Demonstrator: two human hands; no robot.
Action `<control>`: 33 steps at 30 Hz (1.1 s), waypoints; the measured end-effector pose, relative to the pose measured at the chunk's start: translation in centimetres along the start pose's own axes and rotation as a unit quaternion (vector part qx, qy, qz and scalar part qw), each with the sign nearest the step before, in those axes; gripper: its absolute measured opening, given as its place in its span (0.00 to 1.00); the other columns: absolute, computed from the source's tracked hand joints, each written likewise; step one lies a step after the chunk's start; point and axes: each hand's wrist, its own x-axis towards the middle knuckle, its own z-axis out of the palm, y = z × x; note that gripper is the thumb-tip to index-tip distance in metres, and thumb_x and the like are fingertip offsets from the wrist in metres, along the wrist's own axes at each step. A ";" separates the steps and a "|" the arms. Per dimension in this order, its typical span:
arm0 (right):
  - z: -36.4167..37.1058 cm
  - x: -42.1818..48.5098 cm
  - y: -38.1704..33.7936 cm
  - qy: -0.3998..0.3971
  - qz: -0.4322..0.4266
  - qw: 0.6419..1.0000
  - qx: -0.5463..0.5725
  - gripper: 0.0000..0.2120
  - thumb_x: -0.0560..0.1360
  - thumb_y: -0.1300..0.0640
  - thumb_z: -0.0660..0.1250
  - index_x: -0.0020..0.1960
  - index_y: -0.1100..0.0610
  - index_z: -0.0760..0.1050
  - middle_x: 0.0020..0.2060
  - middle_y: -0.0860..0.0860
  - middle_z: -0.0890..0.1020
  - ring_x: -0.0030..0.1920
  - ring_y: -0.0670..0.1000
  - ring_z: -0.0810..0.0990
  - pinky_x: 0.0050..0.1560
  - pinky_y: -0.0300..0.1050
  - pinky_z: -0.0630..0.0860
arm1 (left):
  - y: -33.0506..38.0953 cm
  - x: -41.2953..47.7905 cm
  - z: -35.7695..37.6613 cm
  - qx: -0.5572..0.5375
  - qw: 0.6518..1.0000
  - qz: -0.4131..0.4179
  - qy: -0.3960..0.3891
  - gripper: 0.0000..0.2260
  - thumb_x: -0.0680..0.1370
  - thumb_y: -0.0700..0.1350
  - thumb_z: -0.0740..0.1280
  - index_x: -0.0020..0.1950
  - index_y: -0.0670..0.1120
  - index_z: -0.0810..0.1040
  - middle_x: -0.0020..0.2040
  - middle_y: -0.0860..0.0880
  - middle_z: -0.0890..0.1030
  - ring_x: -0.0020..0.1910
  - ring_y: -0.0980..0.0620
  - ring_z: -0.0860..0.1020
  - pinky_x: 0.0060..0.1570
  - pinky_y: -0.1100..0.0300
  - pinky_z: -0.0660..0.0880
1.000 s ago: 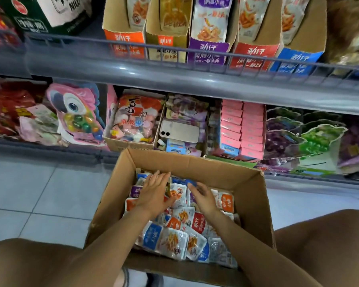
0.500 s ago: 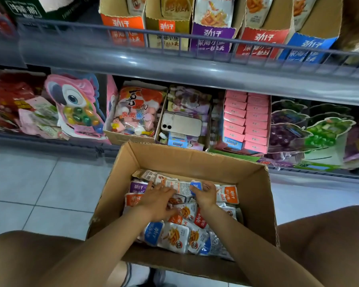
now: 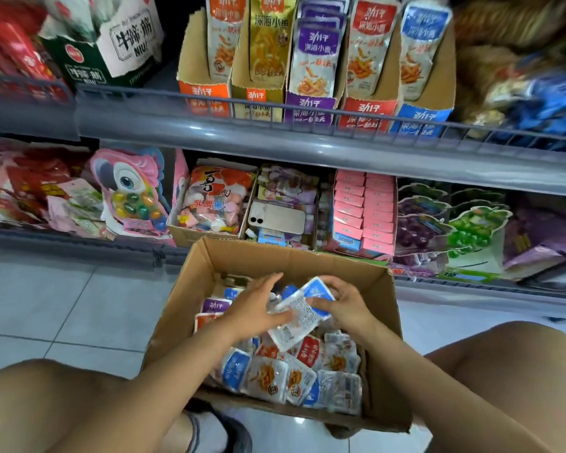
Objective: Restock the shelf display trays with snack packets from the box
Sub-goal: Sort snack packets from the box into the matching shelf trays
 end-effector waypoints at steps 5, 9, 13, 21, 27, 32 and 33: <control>-1.7 -2.6 -5.3 -0.118 -0.055 0.992 0.000 0.16 0.68 0.70 0.72 0.52 0.56 0.77 0.43 0.52 0.84 0.42 0.48 0.82 0.46 0.41 0.80 | 3.3 -2.2 -2.4 -0.178 0.974 -0.060 -0.125 0.18 0.71 0.60 0.70 0.58 0.57 0.77 0.58 0.57 0.79 0.57 0.56 0.77 0.64 0.53 0.71; -1.5 -3.7 -7.2 -0.097 -0.058 0.990 0.080 0.18 0.67 0.61 0.73 0.56 0.59 0.78 0.46 0.55 0.84 0.45 0.54 0.83 0.43 0.45 0.80 | 5.0 -4.0 -3.7 -0.290 0.950 -0.056 -0.102 0.09 0.76 0.53 0.67 0.52 0.53 0.72 0.53 0.60 0.71 0.54 0.62 0.73 0.48 0.65 0.70; 0.7 -4.4 -7.7 -0.102 -0.055 0.976 0.185 0.17 0.72 0.53 0.66 0.59 0.59 0.77 0.54 0.58 0.83 0.53 0.57 0.82 0.57 0.53 0.77 | 6.3 -4.7 -3.8 -0.387 0.921 -0.047 0.026 0.11 0.74 0.50 0.71 0.53 0.50 0.75 0.56 0.53 0.80 0.53 0.54 0.78 0.51 0.54 0.74; 0.8 -4.1 -10.2 0.048 -0.102 0.993 0.044 0.09 0.80 0.55 0.60 0.52 0.58 0.77 0.41 0.50 0.84 0.39 0.45 0.83 0.41 0.38 0.77 | 7.8 -6.2 -5.8 -0.417 0.904 -0.056 0.081 0.25 0.81 0.55 0.55 0.76 0.47 0.57 0.72 0.50 0.66 0.70 0.50 0.66 0.67 0.55 0.63; 1.5 -5.3 -11.2 -0.030 -0.137 0.985 -0.102 0.09 0.82 0.54 0.55 0.49 0.54 0.74 0.46 0.52 0.82 0.43 0.45 0.81 0.42 0.32 0.74 | 9.0 -5.3 -5.6 -0.467 0.879 -0.053 0.077 0.31 0.77 0.62 0.53 0.77 0.52 0.53 0.75 0.49 0.63 0.73 0.48 0.62 0.72 0.49 0.56; 3.4 -5.0 -11.7 -0.049 -0.113 0.987 -0.100 0.24 0.80 0.40 0.49 0.66 0.55 0.68 0.52 0.51 0.73 0.49 0.48 0.76 0.49 0.43 0.77 | 10.4 -4.8 -5.5 -0.455 0.889 -0.020 0.041 0.34 0.70 0.71 0.60 0.71 0.54 0.67 0.64 0.48 0.77 0.61 0.51 0.76 0.66 0.50 0.70; 3.2 -4.8 -11.9 -0.046 -0.119 0.987 -0.100 0.23 0.80 0.43 0.50 0.66 0.56 0.69 0.53 0.51 0.73 0.48 0.47 0.77 0.46 0.39 0.77 | 10.3 -4.9 -5.7 -0.442 0.896 -0.019 0.029 0.34 0.70 0.68 0.66 0.70 0.53 0.68 0.63 0.48 0.78 0.61 0.51 0.77 0.65 0.50 0.70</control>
